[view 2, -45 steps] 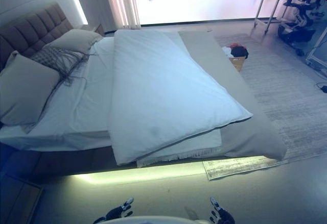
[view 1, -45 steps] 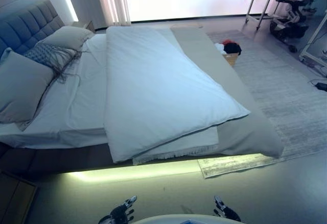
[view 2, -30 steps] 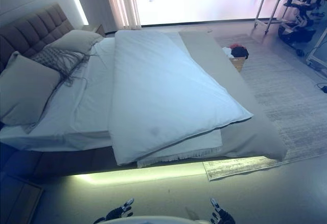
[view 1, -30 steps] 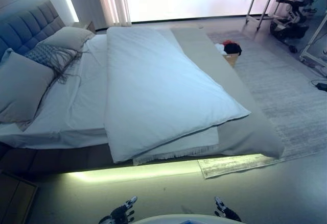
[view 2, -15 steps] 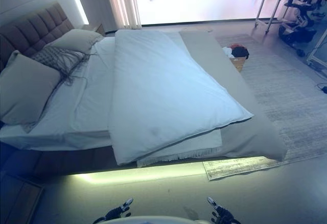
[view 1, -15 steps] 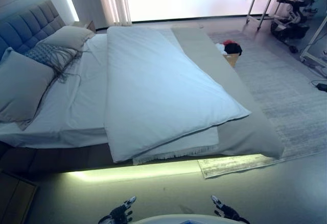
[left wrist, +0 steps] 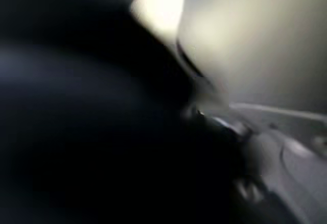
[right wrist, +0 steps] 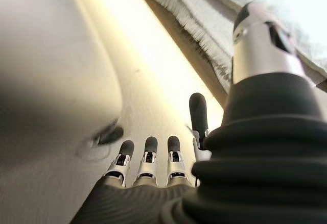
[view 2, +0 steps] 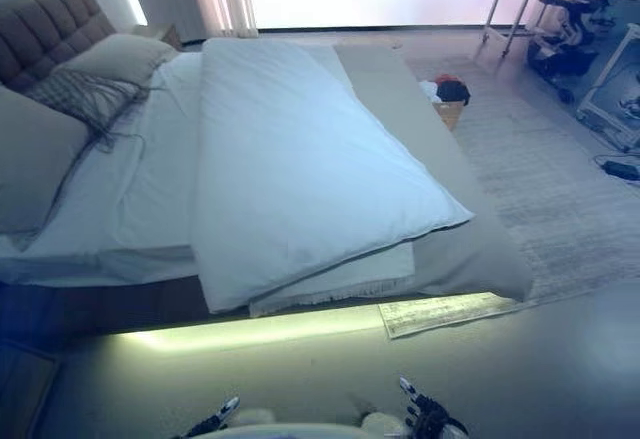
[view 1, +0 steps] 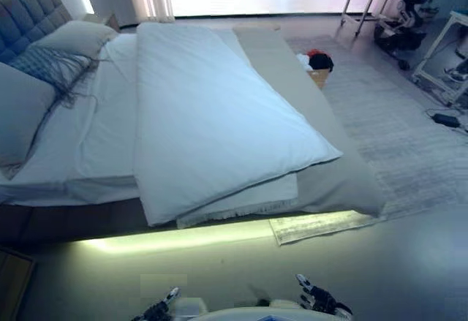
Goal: Make the bed neatly
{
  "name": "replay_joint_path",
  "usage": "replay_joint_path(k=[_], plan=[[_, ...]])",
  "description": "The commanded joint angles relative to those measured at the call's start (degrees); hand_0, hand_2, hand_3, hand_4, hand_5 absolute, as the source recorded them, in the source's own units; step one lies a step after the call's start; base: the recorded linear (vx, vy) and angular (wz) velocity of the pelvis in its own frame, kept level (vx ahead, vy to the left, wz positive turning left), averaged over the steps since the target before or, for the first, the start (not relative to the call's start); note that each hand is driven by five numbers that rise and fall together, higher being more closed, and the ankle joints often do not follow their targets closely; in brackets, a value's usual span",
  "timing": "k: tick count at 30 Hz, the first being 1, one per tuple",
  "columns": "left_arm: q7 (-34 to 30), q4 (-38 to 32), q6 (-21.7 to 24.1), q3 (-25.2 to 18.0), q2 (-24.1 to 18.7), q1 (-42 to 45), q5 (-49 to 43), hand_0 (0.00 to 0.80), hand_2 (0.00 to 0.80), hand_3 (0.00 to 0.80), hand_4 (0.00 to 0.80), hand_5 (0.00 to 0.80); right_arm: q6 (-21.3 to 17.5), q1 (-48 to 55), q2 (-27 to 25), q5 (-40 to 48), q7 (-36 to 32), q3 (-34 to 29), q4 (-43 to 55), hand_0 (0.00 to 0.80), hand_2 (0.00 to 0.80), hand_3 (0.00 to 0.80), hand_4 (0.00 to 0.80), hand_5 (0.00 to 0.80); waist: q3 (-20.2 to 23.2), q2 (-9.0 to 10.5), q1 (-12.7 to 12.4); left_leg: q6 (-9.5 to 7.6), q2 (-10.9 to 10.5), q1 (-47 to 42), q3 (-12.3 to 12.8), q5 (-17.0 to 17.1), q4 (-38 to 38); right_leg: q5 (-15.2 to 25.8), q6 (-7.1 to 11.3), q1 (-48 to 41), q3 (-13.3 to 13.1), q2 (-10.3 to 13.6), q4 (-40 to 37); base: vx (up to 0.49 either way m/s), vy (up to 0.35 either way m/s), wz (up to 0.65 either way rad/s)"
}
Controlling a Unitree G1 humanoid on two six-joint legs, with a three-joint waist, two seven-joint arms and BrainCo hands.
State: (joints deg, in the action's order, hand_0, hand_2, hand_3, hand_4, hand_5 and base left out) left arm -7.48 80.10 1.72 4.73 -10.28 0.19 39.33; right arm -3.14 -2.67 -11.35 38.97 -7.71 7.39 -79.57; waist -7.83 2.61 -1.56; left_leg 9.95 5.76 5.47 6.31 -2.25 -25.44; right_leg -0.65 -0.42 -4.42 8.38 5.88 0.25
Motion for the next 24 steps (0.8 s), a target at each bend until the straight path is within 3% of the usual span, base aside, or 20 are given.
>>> replay_joint_path(k=[1,3,4,5,8,15,21,24], plan=[[0.3,-0.2,1.0,-0.8,0.5,-2.5,3.3,0.0,0.0,0.0,0.0,0.0,-2.1,-2.7,-2.5,0.9,0.2,-2.4,-0.1,0.0,0.0,0.0,0.0,0.0,-3.4,-3.42,-1.5,-2.85,2.5,3.1,2.3,14.3,19.9,-4.8,2.73,-9.8,-0.6,-3.3,2.4,0.387,0.221,-0.48],[0.5,0.2,1.0,-1.4,0.2,-2.1,3.8,0.0,0.0,0.0,0.0,0.0,-1.6,-2.5,-3.1,0.7,-0.4,-3.0,-0.1,0.0,0.0,0.0,0.0,0.0,-3.5,-2.88,-2.9,-2.34,3.9,4.5,0.5,15.3,29.4,-6.1,3.68,-13.1,-2.4,-2.4,1.1,0.416,0.21,-0.35],[1.0,0.4,1.3,-2.0,0.2,-1.6,3.5,0.0,0.0,0.0,0.0,0.0,-2.0,-2.1,-3.3,0.7,-0.5,-3.6,-0.4,0.0,0.0,0.0,0.0,0.0,-3.2,-2.56,-3.4,-1.99,5.0,6.2,-0.6,14.7,30.4,-7.1,3.97,-14.5,-3.1,-1.8,0.9,0.388,0.232,-0.32],[1.4,0.5,1.5,-2.4,0.3,-1.4,2.9,0.0,0.0,0.0,0.0,0.0,-2.3,-1.8,-3.4,1.2,-0.5,-4.2,-0.5,0.0,0.0,0.0,0.0,0.0,-2.9,-2.52,-3.3,-1.9,5.9,6.2,0.0,14.8,30.4,-7.9,4.27,-15.2,-3.1,-1.4,1.0,0.337,0.281,-0.39],[1.3,1.2,2.4,-3.3,0.4,-1.1,1.3,0.0,0.0,0.0,0.0,0.0,-2.9,-0.5,-3.1,0.6,-1.4,-6.3,-1.6,0.0,0.0,0.0,0.0,0.0,-1.4,-3.07,-2.0,-1.73,8.8,4.2,6.5,14.5,29.7,-10.1,6.11,-17.0,-1.2,0.8,2.5,0.306,0.322,-0.21],[1.9,0.2,4.3,-3.9,-1.9,-2.4,-0.6,0.0,0.0,0.0,0.0,0.0,-3.2,1.5,-1.2,-0.8,-4.2,-7.6,-1.9,0.0,0.0,0.0,0.0,0.0,1.3,-1.86,-3.0,-3.14,7.1,5.0,8.6,12.6,20.8,-7.7,10.03,-18.6,3.3,7.1,2.9,0.319,0.241,0.13],[0.0,-0.3,2.8,-3.2,-2.4,-3.3,-2.6,0.0,0.0,0.0,0.0,0.0,-2.9,1.5,-0.4,0.8,-2.7,-8.1,-0.2,0.0,0.0,0.0,0.0,0.0,2.8,-1.13,-2.8,-4.99,5.1,6.1,10.4,10.1,18.4,-3.9,11.44,-17.5,3.6,11.3,2.5,0.242,0.23,-0.11],[-1.1,-0.4,2.5,-1.8,-2.3,-3.7,-4.4,0.0,0.0,0.0,0.0,0.0,-2.8,2.0,-0.1,-0.4,-2.6,-8.5,0.0,0.0,0.0,0.0,0.0,0.0,3.4,-0.18,-2.5,-7.28,2.3,5.5,11.3,8.7,19.7,5.5,12.61,-14.1,2.9,15.3,8.0,0.148,0.168,0.14]])
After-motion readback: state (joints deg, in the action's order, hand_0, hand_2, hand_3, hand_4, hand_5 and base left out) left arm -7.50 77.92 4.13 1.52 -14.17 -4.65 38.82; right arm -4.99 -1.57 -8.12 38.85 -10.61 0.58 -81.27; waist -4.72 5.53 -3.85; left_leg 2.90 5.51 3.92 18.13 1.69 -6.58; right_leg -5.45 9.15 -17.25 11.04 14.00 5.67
